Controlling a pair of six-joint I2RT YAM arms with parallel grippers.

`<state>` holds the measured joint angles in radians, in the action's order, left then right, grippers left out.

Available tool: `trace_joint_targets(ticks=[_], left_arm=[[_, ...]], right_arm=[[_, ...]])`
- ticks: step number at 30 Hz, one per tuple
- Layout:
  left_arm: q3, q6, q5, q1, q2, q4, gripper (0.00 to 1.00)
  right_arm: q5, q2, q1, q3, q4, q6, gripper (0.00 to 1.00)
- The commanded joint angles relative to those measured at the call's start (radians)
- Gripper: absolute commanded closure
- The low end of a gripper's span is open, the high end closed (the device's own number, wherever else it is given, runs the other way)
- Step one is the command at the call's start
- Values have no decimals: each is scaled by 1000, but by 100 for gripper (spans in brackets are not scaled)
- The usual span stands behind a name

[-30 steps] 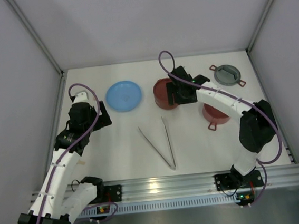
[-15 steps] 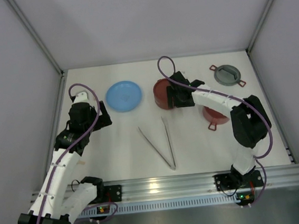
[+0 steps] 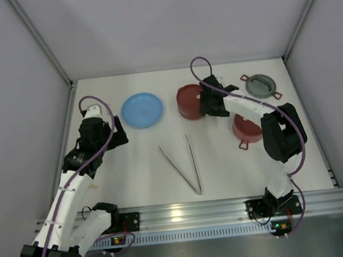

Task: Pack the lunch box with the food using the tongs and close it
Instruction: Adjust the packing box at the center of the board.

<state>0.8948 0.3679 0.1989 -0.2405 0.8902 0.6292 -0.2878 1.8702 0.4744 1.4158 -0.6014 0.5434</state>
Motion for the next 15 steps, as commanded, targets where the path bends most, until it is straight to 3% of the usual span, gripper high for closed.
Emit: trace_joint_targets(ticks=[1, 15], left_arm=[[-2, -1, 0, 6, -13, -46, 1], [0, -4, -6, 6, -4, -46, 1]], right_arm=[[-37, -33, -42, 35, 15, 27, 27], [38, 113, -143, 207, -35, 44, 28]])
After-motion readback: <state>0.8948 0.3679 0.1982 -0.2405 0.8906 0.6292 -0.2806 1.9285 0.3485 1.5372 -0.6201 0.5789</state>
